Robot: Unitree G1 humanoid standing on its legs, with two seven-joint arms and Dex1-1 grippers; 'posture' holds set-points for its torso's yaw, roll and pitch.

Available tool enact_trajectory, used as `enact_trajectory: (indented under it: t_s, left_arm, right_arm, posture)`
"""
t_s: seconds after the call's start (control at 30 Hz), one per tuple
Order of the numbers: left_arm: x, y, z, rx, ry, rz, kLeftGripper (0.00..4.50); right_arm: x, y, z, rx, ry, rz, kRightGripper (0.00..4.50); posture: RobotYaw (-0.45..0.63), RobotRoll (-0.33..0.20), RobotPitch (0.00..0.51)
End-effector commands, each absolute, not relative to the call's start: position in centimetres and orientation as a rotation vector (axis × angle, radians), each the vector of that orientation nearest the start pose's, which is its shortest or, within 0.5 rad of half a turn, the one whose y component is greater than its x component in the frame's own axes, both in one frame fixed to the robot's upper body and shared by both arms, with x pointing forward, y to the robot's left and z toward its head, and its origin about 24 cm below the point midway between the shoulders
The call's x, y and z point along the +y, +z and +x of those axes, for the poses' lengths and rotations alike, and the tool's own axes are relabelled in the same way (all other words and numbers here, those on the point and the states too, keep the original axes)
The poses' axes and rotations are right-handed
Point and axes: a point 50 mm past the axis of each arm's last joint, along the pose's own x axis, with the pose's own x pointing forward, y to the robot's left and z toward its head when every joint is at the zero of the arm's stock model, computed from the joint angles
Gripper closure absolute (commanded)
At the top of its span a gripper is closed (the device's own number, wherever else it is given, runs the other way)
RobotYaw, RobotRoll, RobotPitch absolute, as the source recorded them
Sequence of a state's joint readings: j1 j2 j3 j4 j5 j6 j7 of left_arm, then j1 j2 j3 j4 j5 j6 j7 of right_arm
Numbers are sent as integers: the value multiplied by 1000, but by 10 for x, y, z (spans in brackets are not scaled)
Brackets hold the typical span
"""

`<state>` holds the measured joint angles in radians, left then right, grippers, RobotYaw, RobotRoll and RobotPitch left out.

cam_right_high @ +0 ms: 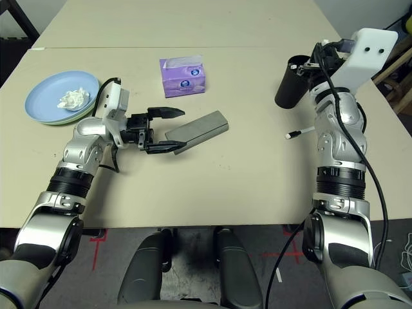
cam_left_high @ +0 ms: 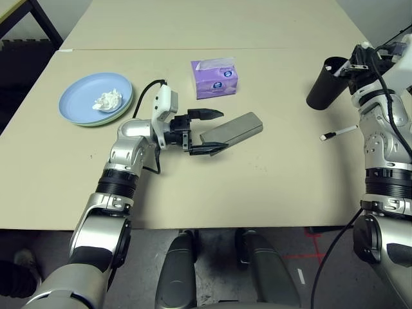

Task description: Organize and tidy the items on the table.

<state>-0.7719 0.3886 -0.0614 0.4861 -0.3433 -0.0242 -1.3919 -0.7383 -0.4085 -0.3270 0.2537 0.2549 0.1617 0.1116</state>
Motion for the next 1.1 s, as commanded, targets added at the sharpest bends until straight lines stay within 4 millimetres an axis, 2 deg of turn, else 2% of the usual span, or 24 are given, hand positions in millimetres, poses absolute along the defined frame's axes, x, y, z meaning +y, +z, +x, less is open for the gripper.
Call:
enact_trajectory:
  t_s: [0.03,0.1,0.13,0.27,0.37,0.53,0.7,0.77,0.83,0.97,1.1]
  left_arm:
    - [136,168,334,-185,-1471,272,0]
    - [136,168,334,-186,-1472,272,0]
    - [136,168,335,-185,-1472,273,0]
    - [136,169,335,-186,-1470,279,0]
    - [136,169,336,-189,-1464,287,0]
    - [135,165,335,-184,-1472,296,0]
    - [133,166,334,-197,-1474,294,0]
    - [133,165,333,-198,-1476,295,0]
    - [133,165,333,-199,-1476,295,0]
    - [134,165,332,-200,-1473,294,0]
    - [134,165,332,-203,-1468,291,0]
  right_arm:
    - [-255,238,347,-451,-80,11,899]
    - [-255,241,346,-474,-70,16,167]
    - [-255,243,347,-484,-67,8,28]
    - [-252,249,349,-523,-9,-25,28]
    - [-244,250,350,-511,154,-69,28]
    - [-230,230,348,-299,598,-343,28]
    - [-235,213,343,-119,893,-639,28]
    - [-242,205,341,-3,1001,-829,28]
    - [-250,200,341,105,1078,-975,28]
    - [-261,207,345,249,1157,-1109,28]
    - [-278,214,345,533,1191,-1299,28]
  posture:
    - [72,0,206]
    - [73,0,206]
    - [73,0,207]
    - [74,0,206]
    - [76,0,208]
    - [80,0,216]
    - [92,0,220]
    - [95,0,220]
    - [97,0,219]
    - [109,0,217]
    - [113,0,214]
